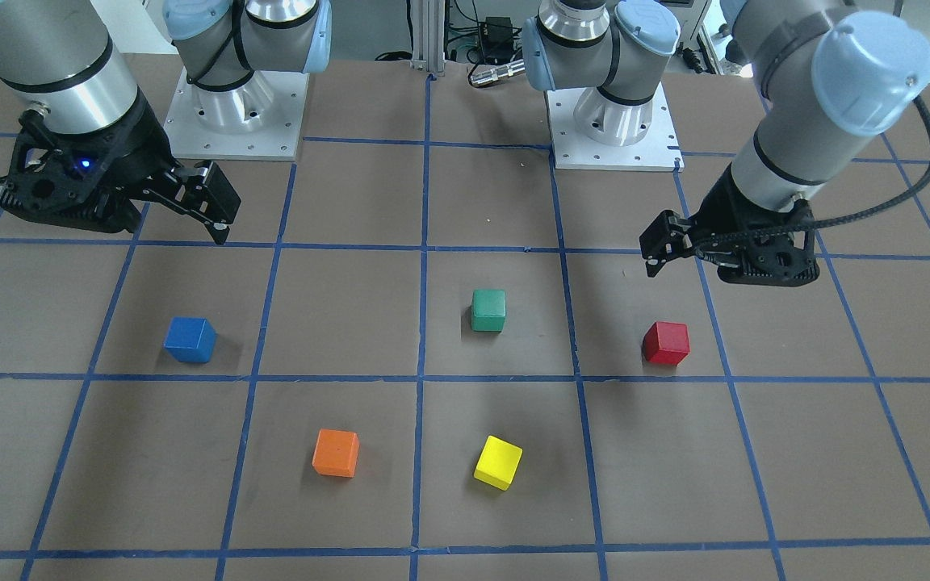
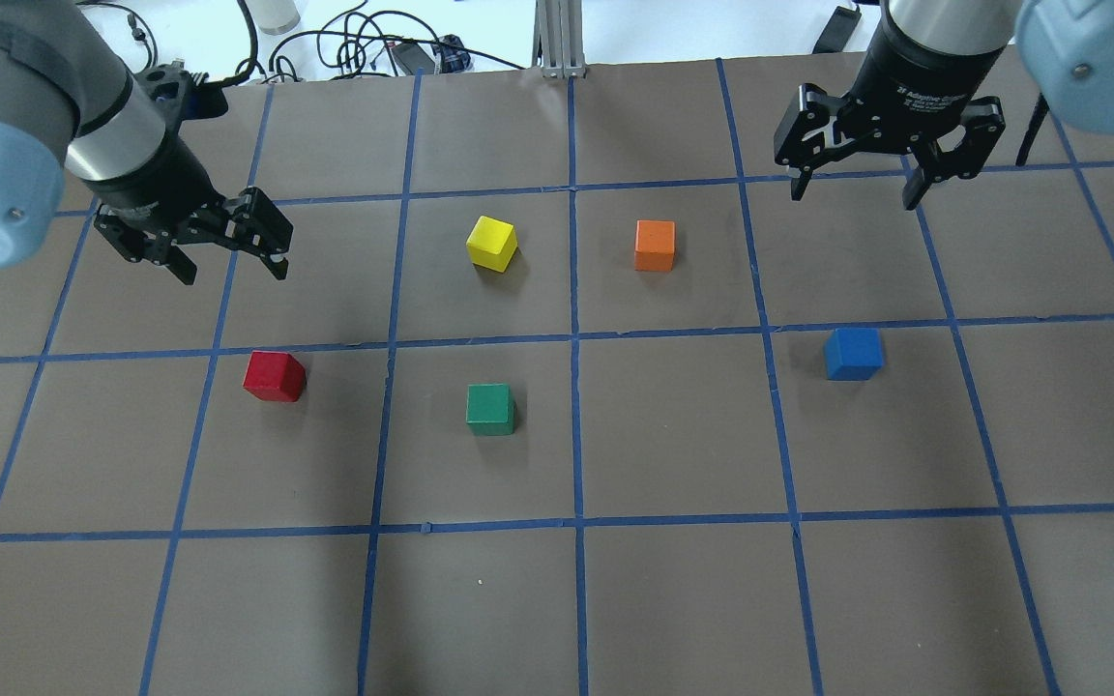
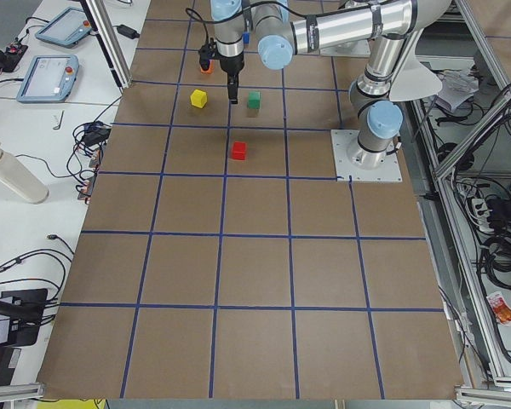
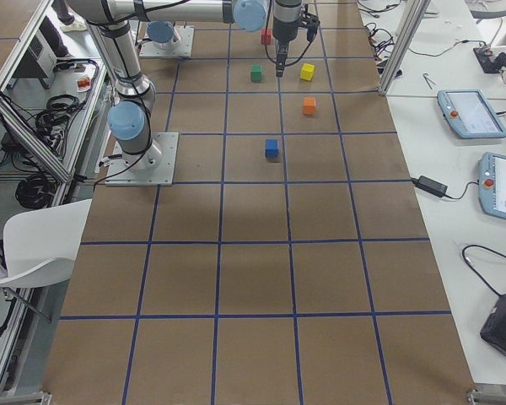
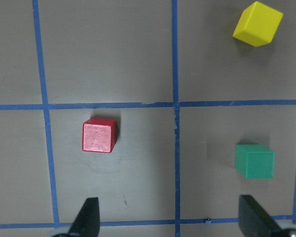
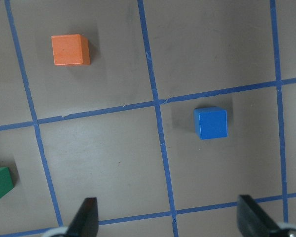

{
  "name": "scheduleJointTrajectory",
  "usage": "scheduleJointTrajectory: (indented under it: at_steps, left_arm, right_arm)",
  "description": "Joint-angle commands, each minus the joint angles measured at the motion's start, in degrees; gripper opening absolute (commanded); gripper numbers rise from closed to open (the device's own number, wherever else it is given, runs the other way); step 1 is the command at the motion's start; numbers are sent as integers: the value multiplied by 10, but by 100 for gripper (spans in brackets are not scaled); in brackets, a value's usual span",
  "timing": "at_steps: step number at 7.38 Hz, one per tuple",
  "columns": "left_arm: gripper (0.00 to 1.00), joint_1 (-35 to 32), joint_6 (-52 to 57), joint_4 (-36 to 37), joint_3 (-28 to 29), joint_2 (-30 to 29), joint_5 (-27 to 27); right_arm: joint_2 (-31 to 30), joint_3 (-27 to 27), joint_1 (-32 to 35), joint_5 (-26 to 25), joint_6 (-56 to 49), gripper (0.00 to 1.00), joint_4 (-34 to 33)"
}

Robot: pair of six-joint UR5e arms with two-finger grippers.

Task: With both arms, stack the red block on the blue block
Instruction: 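Lower the left gripper onto the red cube and close on it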

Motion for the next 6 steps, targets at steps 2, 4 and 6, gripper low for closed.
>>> scheduleJointTrajectory:
  at_steps: [2, 4, 6]
  left_arm:
    - [100, 75, 111, 174, -124, -57, 1]
    - [100, 83, 100, 216, -157, -83, 1]
    - [100, 76, 93, 280, -188, -101, -4]
  right_arm:
    - [1, 1, 0, -1, 0, 100, 0]
    - [1, 0, 0, -1, 0, 100, 0]
    - [0, 0, 0, -1, 0, 100, 0]
